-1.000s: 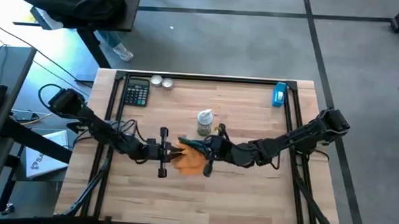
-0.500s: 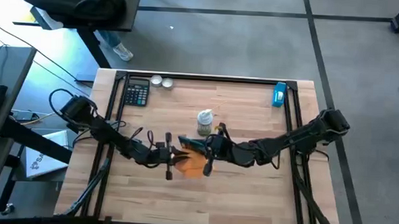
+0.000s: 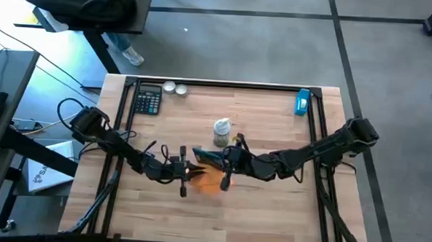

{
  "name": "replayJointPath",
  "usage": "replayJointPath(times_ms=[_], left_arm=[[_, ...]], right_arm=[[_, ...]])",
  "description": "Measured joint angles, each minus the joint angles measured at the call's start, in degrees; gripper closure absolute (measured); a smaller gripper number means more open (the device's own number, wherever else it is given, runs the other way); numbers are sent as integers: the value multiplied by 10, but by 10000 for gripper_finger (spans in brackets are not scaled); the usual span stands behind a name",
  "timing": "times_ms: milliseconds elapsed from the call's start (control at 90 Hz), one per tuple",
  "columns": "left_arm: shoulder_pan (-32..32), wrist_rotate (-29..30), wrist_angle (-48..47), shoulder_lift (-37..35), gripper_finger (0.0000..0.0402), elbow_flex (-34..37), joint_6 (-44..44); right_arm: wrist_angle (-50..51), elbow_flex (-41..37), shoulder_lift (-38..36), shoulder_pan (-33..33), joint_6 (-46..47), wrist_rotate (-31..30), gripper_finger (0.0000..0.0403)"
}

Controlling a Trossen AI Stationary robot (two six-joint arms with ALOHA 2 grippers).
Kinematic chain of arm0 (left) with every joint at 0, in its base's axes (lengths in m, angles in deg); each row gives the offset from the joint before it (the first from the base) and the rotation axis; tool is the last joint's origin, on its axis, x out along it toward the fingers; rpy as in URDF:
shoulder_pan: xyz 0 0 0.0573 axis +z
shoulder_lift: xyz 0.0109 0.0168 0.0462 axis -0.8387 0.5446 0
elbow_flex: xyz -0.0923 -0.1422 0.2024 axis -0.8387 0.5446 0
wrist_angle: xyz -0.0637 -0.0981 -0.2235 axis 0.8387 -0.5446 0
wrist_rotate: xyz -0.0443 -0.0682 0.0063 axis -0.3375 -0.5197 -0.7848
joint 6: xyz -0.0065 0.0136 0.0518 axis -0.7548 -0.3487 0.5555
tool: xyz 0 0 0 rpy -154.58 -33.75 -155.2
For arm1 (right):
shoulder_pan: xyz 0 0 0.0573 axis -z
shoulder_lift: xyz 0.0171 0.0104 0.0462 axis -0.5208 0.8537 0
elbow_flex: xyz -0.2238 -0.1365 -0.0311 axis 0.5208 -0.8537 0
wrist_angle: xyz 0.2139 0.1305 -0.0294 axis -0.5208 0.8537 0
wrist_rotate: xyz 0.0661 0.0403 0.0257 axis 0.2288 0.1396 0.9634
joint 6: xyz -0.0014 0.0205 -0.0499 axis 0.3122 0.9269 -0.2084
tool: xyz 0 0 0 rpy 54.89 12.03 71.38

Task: Apply microfiber cloth
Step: Wipe the back of the blue tablet using the orange microfiber cloth

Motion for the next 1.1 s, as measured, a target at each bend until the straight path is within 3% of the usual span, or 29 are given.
replayJointPath(times_ms=[456,622,956,1100], left_arm=[[8,-14,-29,-169,401,0,112],[21,-66,-39,-216,401,0,116],[56,-182,-98,-227,401,0,67],[59,-189,-137,-227,401,0,51]], right_arm=[[4,0,0,0,5,5,402],[4,0,-1,0,7,10,402],[11,0,-1,0,5,33,402],[13,0,-1,0,4,40,402]])
